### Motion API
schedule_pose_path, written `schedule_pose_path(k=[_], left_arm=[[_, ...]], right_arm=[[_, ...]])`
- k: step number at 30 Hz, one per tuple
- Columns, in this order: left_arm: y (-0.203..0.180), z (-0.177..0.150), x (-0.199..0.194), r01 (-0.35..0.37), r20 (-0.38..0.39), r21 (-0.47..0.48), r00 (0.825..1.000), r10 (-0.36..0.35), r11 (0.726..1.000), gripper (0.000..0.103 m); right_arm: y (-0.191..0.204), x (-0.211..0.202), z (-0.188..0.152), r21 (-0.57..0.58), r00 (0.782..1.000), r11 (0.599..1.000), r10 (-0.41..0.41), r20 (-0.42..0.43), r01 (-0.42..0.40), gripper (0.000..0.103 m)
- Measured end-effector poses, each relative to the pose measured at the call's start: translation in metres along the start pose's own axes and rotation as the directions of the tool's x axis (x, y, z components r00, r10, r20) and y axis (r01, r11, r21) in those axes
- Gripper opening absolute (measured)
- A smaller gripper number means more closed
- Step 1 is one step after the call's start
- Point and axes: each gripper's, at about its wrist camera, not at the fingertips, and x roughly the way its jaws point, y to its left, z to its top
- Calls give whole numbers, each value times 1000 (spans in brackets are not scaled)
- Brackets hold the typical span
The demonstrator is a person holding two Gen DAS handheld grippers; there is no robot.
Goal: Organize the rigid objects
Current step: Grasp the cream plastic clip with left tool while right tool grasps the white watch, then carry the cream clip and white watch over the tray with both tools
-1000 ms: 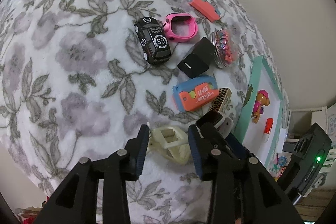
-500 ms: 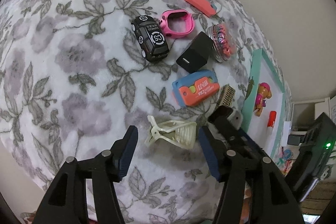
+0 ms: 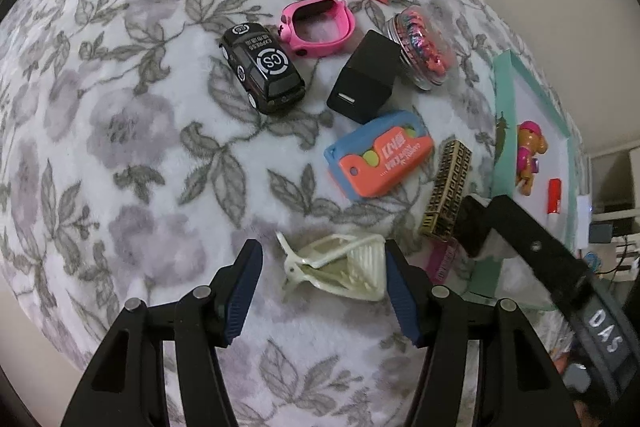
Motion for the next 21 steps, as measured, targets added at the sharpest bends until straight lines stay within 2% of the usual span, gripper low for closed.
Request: schedule_pose_path(k=[1,2,9,14,21], left_arm=[[0,0,-1,5,3,6,1000,-5,1000,51],[-1,0,-2,6,5,11,1000,-6,1000,47],[-1,2,-5,16,14,-4,1000,-16,1000,47],[1,3,-27,45,76,5,996,-45,999,47],[-37,9,-78,130,225,106,962,-152,986,47]], right_arm=[[-2,-1,0,2,1000,1000,3,2,-3,56],[-2,-2,1,6,1000,1000,6,5,-6,56],[-4,-9,4,11,1000,1000,11,23,-11,56],[-7,-13,6,22,999,1000,18,38,-19,56],[-17,-52,18,43,988,999,7,153,-14,56]])
